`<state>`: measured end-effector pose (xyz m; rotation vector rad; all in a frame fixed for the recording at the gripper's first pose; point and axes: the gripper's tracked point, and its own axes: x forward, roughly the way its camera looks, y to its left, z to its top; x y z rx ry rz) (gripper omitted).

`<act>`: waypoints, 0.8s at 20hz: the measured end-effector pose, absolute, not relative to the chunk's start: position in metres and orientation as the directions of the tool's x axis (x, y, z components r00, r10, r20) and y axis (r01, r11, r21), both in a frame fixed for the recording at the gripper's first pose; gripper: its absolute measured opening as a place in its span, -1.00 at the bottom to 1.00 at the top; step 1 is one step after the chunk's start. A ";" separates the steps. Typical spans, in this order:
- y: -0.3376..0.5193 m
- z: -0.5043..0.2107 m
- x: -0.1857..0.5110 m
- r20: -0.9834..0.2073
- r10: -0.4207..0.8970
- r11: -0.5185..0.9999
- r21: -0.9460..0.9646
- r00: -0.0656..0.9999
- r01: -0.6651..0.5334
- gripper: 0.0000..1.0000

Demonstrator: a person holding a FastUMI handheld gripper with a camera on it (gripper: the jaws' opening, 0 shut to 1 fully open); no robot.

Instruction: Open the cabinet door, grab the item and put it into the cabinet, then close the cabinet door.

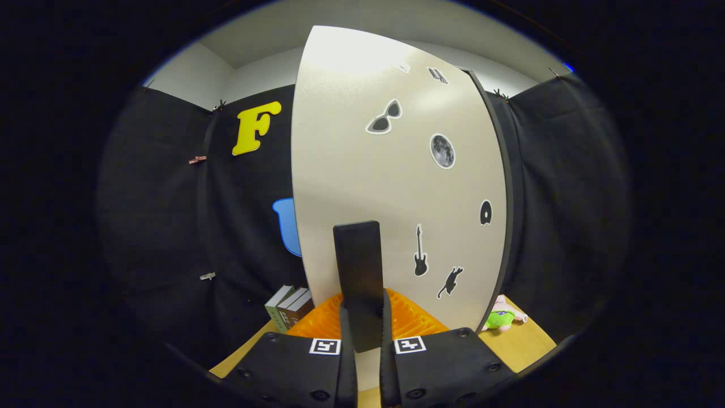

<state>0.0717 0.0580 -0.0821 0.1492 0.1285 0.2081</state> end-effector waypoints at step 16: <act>-0.044 -0.079 0.022 -0.100 0.043 0.990 0.141 0.994 -0.029 -0.71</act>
